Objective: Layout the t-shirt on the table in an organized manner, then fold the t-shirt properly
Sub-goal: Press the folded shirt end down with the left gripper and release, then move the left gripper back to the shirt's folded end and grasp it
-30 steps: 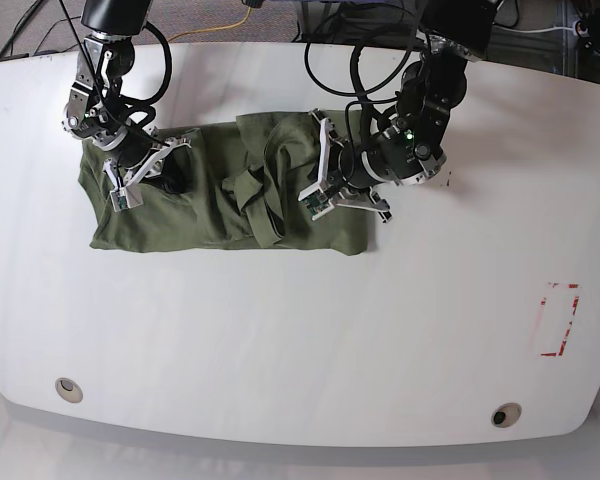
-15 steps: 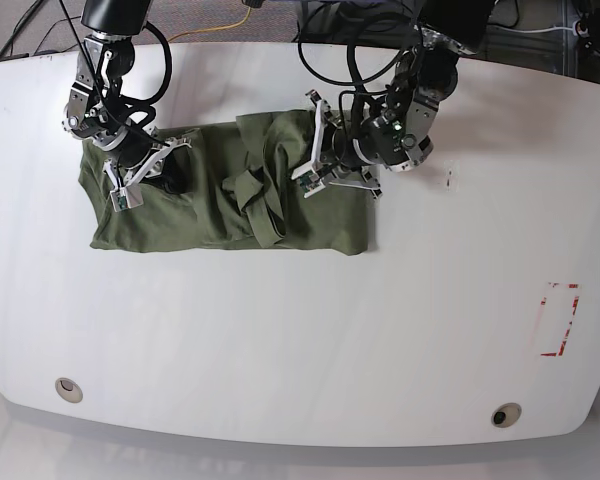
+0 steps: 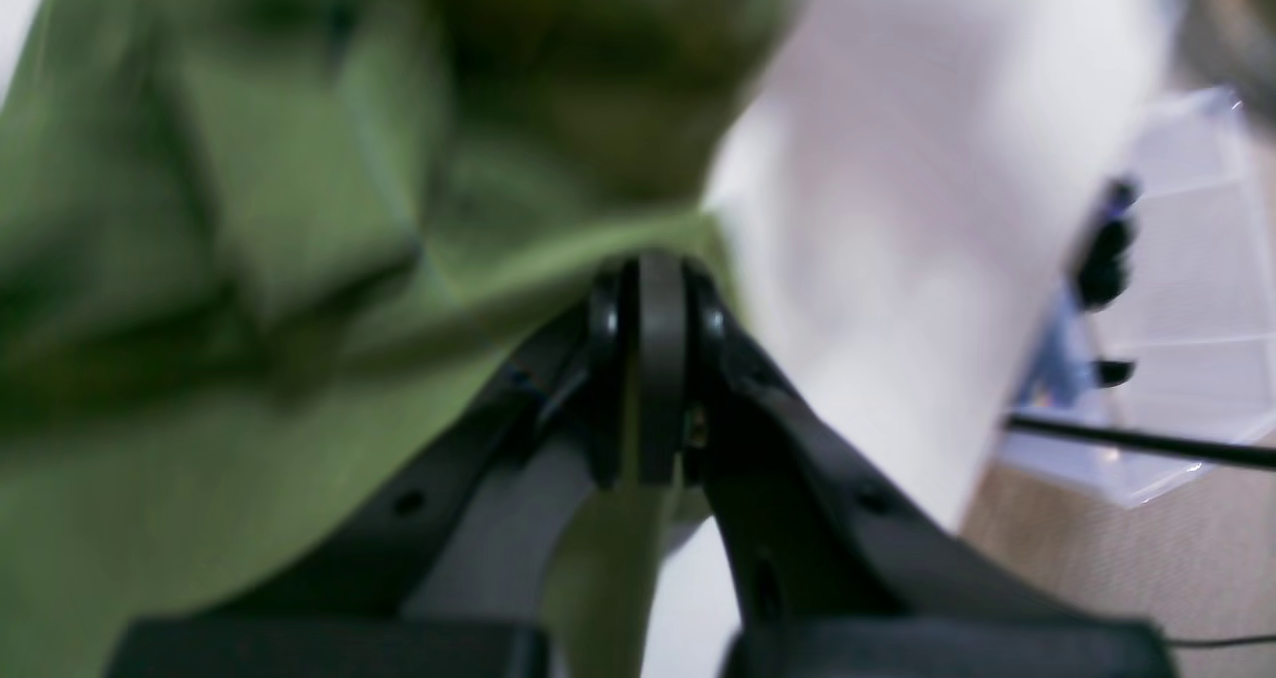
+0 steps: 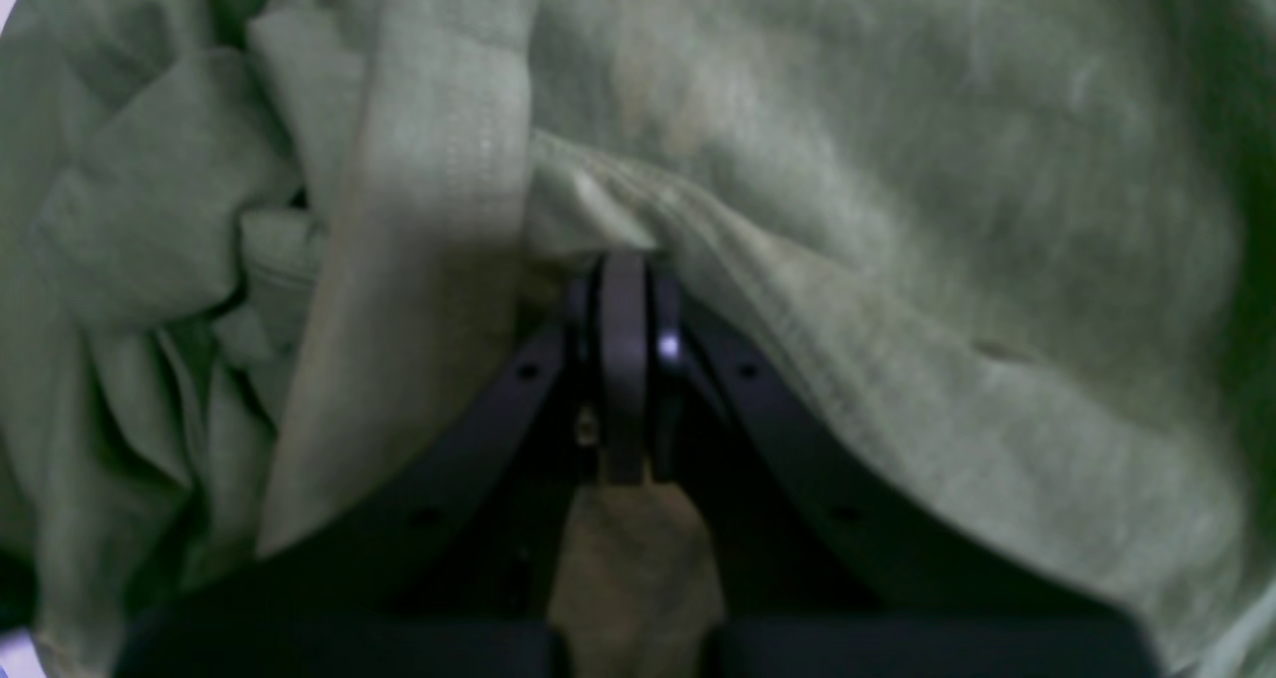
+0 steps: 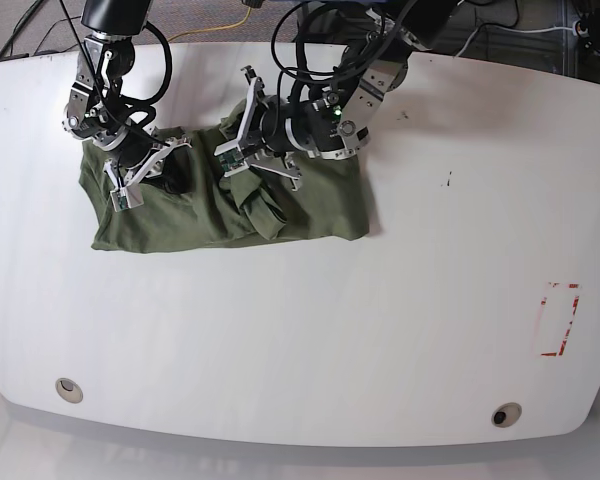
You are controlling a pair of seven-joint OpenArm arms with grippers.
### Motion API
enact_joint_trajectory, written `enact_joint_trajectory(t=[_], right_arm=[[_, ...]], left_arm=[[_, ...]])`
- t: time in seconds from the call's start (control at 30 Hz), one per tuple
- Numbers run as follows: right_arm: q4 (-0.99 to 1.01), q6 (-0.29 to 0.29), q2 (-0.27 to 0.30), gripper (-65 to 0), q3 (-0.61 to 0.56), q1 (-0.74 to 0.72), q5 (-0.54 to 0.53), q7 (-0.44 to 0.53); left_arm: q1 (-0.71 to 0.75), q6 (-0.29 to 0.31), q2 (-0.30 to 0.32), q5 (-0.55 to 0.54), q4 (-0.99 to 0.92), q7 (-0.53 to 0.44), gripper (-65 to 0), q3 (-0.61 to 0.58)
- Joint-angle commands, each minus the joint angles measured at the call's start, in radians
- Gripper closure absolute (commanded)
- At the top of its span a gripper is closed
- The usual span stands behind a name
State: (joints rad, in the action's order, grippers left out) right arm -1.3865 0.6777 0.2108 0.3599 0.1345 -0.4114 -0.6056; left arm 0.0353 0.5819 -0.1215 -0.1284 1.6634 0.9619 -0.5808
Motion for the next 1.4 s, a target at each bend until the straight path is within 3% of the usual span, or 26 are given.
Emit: enact_joint_trajectory(t=[0.0,0.23,0.57,0.83,1.07,1.2,1.37], right_arm=[[0.003,-0.009,0.005,-0.3,-0.003,0.009,0.058,-0.075],[0.003,-0.009,0.005,-0.3,-0.003,0.009,0.058,-0.076],[0.003,-0.009,0.005,-0.3,-0.003,0.009,0.058,-0.076],[0.003,-0.009,0.002,-0.3,-0.003,0.007,0.058,-0.076],[0.003,-0.009,0.002,-0.3,-0.003,0.007,0.058,-0.076],[0.003,-0.009,0.002,-0.3,-0.003,0.007,0.058,-0.076],[0.003,-0.009,0.003,-0.3,-0.003,0.007,0.058,-0.076]], left_arm=[[-0.035,0.000,-0.020,-0.007,0.024,-0.019,0.0,0.012],[-0.051,0.000,-0.016,-0.006,0.093,-0.017,0.0,0.092],[-0.076,0.000,0.050,-0.006,0.113,-0.019,0.0,0.265],[-0.094,0.000,0.061,-0.001,0.036,-0.021,0.0,0.292],[-0.142,-0.004,0.049,-0.003,-0.114,-0.099,0.0,0.289],[-0.173,-0.004,0.016,0.000,-0.213,-0.176,0.0,0.289],[-0.228,-0.004,-0.025,-0.001,-0.326,-0.197,0.0,0.289]])
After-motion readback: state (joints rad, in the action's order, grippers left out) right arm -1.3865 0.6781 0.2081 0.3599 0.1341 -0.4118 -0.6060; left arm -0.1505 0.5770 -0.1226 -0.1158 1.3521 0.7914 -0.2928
